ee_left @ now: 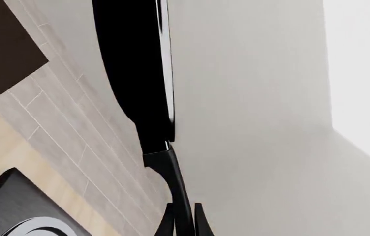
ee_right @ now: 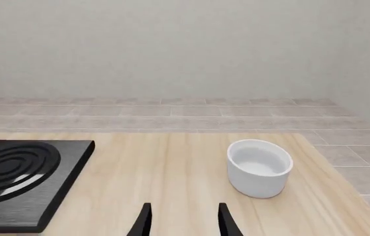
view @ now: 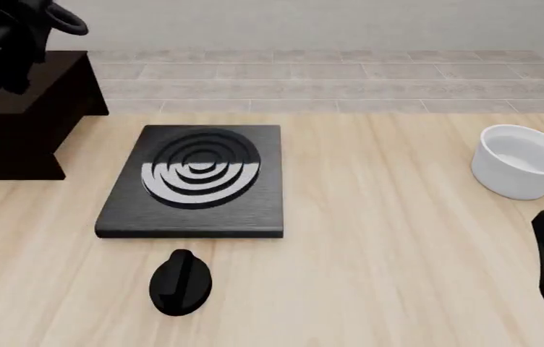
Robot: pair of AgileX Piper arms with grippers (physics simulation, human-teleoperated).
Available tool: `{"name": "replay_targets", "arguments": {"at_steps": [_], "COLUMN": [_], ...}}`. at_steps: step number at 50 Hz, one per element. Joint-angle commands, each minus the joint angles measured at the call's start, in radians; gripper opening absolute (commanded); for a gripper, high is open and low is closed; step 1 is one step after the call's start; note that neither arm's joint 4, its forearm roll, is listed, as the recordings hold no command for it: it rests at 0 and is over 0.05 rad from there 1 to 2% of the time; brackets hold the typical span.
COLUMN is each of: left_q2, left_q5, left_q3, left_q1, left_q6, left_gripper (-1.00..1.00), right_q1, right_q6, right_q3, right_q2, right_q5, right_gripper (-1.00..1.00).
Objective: Put the frying pan on top of the cabinet.
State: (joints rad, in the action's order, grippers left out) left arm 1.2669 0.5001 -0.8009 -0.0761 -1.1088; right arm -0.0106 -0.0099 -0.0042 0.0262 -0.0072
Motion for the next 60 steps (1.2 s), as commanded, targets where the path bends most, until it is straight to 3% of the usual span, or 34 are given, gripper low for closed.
{"name": "replay_targets", "arguments": {"at_steps": [1,60], "left_q2": [0.019,0.321], "left_q5": [0.036,0.246], "left_q3": [-0.016,-0.036], "left_q1": [0.048,0.093], "left_q6": [-0.023,-0.128], "left_gripper": [-1.00,-1.00], "right_q1": [0.001,0.002], "right_q6": [-0.004,-0.009], "right_q3": [0.000,0.000], "right_q2": [-0.001,0.012], "right_q5": [0.001,-0.006], "right_gripper": [1.00,1.00]}}
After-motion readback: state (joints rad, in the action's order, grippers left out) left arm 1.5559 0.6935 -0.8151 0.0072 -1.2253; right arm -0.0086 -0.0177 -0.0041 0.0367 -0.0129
